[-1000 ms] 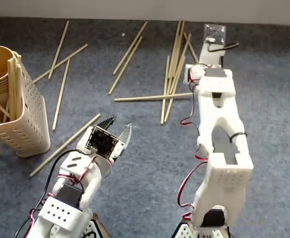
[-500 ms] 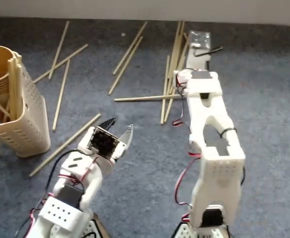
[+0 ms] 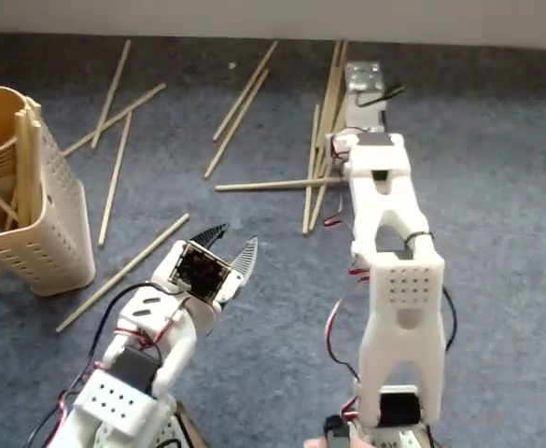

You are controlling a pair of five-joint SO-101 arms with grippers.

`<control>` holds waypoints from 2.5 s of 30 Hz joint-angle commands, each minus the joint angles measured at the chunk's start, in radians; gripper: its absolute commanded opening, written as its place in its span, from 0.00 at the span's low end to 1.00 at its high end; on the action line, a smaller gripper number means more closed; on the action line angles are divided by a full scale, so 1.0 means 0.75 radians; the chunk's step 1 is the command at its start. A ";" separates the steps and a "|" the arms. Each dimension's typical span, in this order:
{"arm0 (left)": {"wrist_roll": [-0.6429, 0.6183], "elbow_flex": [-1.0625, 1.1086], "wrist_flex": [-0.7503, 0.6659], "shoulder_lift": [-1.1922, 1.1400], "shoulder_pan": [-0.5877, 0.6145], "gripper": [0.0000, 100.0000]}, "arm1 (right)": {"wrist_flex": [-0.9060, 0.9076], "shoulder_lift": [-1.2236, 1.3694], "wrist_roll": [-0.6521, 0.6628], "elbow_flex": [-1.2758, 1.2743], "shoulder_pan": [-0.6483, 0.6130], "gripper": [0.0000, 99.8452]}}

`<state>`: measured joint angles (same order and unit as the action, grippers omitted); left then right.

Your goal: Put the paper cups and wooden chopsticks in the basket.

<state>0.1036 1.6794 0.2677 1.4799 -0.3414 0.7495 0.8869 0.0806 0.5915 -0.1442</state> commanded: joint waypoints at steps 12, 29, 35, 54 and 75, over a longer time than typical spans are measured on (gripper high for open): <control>-0.004 0.005 -0.016 0.007 -0.019 0.18 | -0.019 0.609 -0.297 1.059 -0.011 0.24; -0.004 0.005 -0.016 0.005 -0.019 0.18 | -0.140 0.733 -0.497 1.222 0.013 0.24; -0.004 0.005 -0.016 0.003 -0.019 0.18 | -0.167 0.742 -0.223 1.075 0.013 0.24; -0.004 0.005 -0.016 0.001 -0.019 0.18 | 0.163 0.740 0.145 1.200 0.013 0.02; -0.004 0.007 -0.016 -0.003 -0.019 0.18 | 1.022 0.275 0.239 1.572 0.150 0.00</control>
<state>0.1036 1.6794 0.2677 1.4784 -0.3414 1.4784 1.3027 0.2493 1.6625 -0.0445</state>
